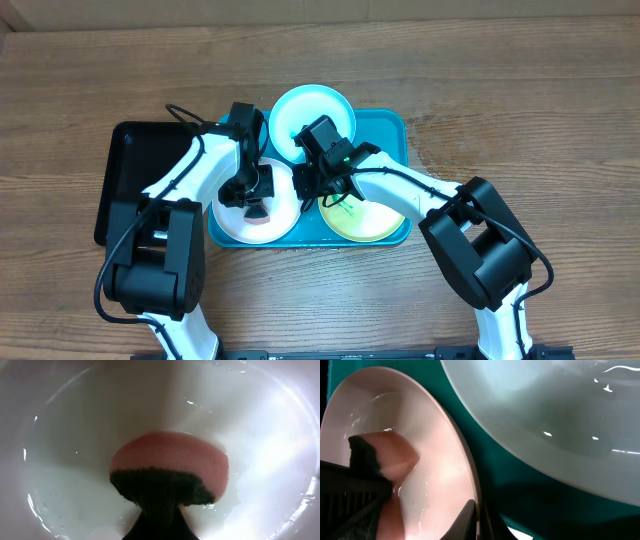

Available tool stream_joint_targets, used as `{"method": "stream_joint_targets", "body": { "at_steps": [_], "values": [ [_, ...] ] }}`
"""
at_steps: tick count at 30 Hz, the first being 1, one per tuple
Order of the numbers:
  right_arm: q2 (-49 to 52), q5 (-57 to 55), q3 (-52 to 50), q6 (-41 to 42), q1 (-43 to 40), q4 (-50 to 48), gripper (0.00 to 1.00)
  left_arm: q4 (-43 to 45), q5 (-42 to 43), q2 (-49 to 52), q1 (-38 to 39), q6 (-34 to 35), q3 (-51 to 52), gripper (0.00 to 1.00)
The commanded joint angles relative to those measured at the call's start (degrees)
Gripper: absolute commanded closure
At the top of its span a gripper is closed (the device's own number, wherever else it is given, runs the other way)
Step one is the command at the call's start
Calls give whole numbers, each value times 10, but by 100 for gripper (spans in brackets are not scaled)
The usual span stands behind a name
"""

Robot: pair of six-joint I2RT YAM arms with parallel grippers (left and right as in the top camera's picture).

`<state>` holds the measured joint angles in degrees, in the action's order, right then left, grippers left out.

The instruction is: Clean dirty plates on tray and stack at the side

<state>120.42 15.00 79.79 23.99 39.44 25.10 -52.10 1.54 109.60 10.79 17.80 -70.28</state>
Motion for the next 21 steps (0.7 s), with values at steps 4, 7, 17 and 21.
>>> {"method": "stream_joint_targets", "body": {
  "at_steps": [4,7,17,21],
  "values": [
    [3,-3,-6,3,-1,-3,93,-28,-142,-6,1,7,24,96],
    [3,-3,-6,3,-1,-2,96,-57,-207,-7,1,42,6,96],
    [0,19,22,0,-1,14,96,-134,-231,-73,-13,116,-122,96],
    [-10,24,56,-5,-1,45,96,-117,-155,-134,-52,113,-140,96]
  ]
}}
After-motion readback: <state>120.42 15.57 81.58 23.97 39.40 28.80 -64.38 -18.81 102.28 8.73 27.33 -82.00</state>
